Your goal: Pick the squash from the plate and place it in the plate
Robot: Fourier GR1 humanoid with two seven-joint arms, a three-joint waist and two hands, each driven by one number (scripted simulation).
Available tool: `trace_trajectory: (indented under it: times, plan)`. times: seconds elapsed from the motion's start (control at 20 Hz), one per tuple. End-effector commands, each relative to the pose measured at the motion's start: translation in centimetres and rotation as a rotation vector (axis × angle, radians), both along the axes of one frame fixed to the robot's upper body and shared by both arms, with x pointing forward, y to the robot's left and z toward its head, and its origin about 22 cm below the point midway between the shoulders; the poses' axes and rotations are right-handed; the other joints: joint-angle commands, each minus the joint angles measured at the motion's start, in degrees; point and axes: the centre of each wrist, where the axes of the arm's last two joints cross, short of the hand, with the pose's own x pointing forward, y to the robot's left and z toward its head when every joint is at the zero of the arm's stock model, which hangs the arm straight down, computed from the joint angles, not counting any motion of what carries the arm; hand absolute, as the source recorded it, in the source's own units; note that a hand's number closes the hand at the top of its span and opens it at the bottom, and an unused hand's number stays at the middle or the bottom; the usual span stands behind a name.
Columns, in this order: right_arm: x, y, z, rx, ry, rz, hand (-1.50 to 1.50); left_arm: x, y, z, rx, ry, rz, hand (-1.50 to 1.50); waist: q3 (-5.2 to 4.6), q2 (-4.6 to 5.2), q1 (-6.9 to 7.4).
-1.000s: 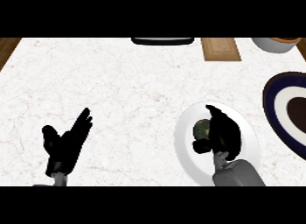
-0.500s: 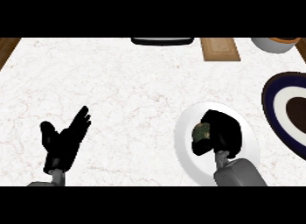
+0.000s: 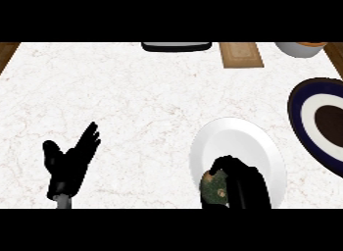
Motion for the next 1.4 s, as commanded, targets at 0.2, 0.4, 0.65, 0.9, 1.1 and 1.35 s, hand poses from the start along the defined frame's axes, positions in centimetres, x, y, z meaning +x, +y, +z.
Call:
trace_trajectory:
  times: [0.2,0.4,0.65,0.9,1.1,1.35]
  plan:
    - [-6.9,-2.3,5.0,0.173,-0.420,-0.037,1.50,-2.1,0.8,-0.6,0.003,0.036,0.020,0.00,-0.12,-0.08,-0.30]
    - [-7.2,-4.5,7.2,0.303,-0.527,-0.150,1.50,0.1,0.0,-0.1,-0.010,0.007,0.020,0.00,-0.12,0.46,0.14]
    - [-7.0,-7.2,7.4,0.426,-0.569,-0.264,1.50,1.0,-0.2,-1.2,0.002,0.008,-0.006,0.00,-0.12,0.74,0.65]
    - [-5.8,-10.0,6.8,0.541,-0.654,-0.344,1.50,-0.6,-2.1,-1.5,-0.005,0.009,-0.017,0.00,0.08,0.57,1.05]
    - [-3.2,-14.3,4.7,0.457,-0.686,-0.433,1.50,0.1,-1.2,-0.5,-0.022,0.003,-0.010,0.00,0.17,0.58,1.13]
    - [1.7,-20.0,5.3,0.431,-0.775,-0.570,1.50,0.2,0.7,-0.3,0.011,0.008,-0.027,0.00,0.19,0.81,1.95]
